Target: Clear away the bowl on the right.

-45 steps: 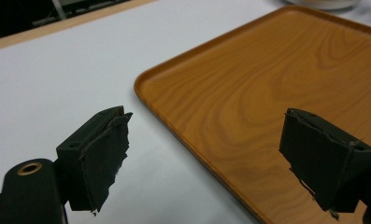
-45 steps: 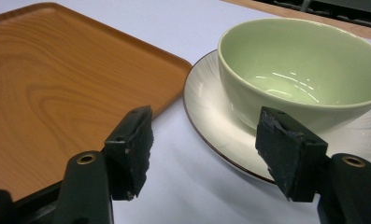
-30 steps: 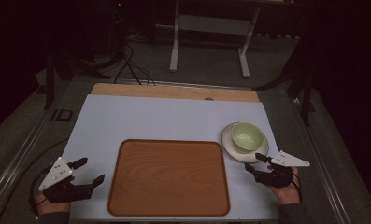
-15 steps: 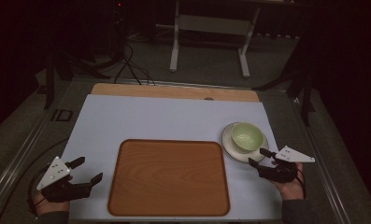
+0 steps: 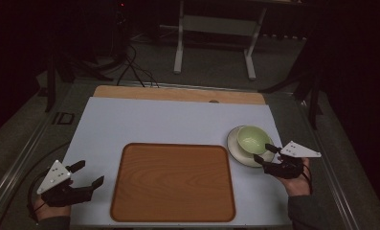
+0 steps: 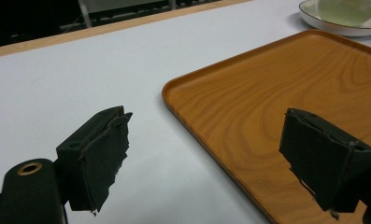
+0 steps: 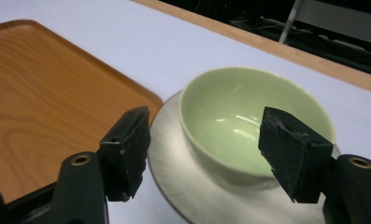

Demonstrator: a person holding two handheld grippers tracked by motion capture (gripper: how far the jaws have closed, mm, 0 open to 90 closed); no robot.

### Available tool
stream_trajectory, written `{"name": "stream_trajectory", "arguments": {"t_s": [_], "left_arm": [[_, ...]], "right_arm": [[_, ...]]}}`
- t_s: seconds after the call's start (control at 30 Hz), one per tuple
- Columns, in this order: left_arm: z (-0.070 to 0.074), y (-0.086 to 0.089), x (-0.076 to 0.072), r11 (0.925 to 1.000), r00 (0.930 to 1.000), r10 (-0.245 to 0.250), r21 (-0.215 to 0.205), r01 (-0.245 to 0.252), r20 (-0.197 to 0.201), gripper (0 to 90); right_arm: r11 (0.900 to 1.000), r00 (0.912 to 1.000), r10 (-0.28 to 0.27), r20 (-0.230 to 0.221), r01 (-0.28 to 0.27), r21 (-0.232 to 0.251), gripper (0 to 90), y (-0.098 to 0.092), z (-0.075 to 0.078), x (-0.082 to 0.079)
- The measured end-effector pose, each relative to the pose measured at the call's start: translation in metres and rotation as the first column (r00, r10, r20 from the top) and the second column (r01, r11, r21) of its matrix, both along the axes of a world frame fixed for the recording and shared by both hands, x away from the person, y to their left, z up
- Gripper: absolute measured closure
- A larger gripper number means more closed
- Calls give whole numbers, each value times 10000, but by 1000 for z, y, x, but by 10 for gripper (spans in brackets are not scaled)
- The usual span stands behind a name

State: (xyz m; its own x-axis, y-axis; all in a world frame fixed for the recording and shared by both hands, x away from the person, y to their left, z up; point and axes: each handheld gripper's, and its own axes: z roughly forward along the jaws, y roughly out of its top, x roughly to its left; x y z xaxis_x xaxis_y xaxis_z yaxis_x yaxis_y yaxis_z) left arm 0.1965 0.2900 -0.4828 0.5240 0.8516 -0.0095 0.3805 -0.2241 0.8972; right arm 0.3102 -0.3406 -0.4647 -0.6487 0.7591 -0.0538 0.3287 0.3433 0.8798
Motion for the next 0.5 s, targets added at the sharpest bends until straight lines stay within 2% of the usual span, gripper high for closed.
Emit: {"name": "stream_trajectory", "arguments": {"t_s": [0.27,0.5], "left_arm": [[0,1,0,10000,10000,85,-30,-85,32,152],[0,1,0,9999,9999,159,-17,-159,16,152]], "right_arm": [[9997,9999,-104,72,106,-198,325,-1,4,9],[9987,9996,-280,64,282,-435,299,-1,7,23]]}}
